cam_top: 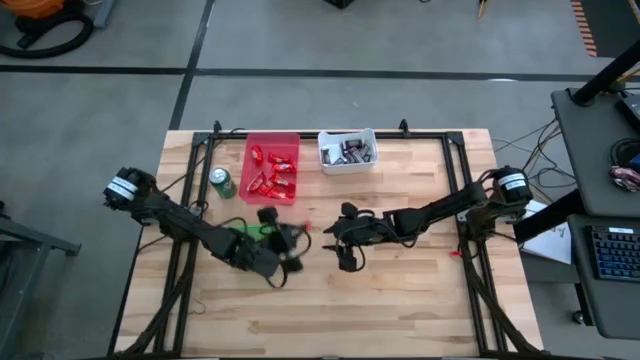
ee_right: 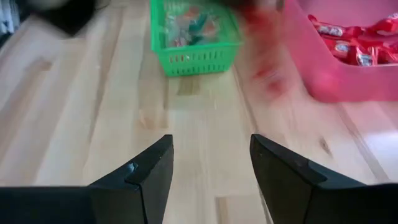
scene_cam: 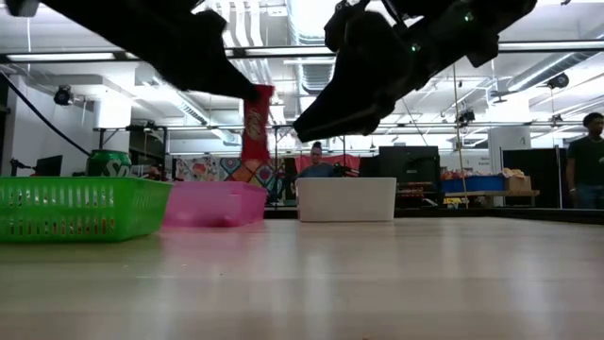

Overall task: Organize candy in baskets
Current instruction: Put the red chocolate into the pink bin, then return to Home Position

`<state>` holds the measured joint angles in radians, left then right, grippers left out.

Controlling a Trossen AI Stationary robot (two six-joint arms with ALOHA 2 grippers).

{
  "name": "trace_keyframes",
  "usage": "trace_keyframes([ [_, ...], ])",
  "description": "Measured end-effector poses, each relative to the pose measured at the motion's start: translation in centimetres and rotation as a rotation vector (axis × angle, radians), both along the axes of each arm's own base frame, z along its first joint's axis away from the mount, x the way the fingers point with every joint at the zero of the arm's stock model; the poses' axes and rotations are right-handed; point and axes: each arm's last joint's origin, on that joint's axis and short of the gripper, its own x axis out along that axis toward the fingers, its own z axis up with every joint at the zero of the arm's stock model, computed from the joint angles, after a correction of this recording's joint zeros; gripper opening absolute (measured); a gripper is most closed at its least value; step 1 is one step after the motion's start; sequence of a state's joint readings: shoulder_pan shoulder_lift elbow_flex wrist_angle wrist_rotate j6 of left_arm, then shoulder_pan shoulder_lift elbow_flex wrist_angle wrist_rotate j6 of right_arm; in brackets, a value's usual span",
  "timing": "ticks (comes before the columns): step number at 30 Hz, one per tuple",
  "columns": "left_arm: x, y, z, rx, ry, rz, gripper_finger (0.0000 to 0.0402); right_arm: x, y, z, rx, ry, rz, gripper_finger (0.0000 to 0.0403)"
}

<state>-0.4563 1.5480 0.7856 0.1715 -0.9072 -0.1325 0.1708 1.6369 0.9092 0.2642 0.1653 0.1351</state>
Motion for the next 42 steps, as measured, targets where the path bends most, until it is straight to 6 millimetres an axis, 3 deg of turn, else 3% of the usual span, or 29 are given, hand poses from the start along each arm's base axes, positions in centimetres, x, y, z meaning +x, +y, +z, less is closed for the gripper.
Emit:
trace_keyframes([
  [7,-1.4,3.9,3.0,0.228,-0.104,0.459,0.0000,0.0,0.1,0.1,0.029,-0.004,-0.007,0.0203],
  [11,-2.1,7.2,4.5,0.243,-0.069,0.546,0.0000,0.0,0.1,0.0,0.030,-0.002,-0.008,0.0203],
  [19,-3.0,18.2,4.7,-0.093,0.013,0.549,0.0000,0.0,0.1,0.0,0.045,-0.003,-0.017,0.0203],
  [24,-4.8,22.8,3.3,-0.235,0.074,0.694,0.0006,0.0,0.1,0.0,0.047,-0.003,-0.017,0.0203],
  [29,-5.4,24.3,2.4,-0.281,0.125,0.727,0.0038,0.0,0.1,0.0,0.035,-0.002,-0.011,0.0203],
  [36,-5.5,24.5,2.4,-0.214,0.150,0.770,0.0089,0.0,0.1,0.0,0.029,-0.001,-0.008,0.0203],
  [42,-4.9,22.5,2.8,-0.306,0.147,0.608,0.0109,0.0,0.2,0.0,0.041,0.003,0.053,0.0203],
])
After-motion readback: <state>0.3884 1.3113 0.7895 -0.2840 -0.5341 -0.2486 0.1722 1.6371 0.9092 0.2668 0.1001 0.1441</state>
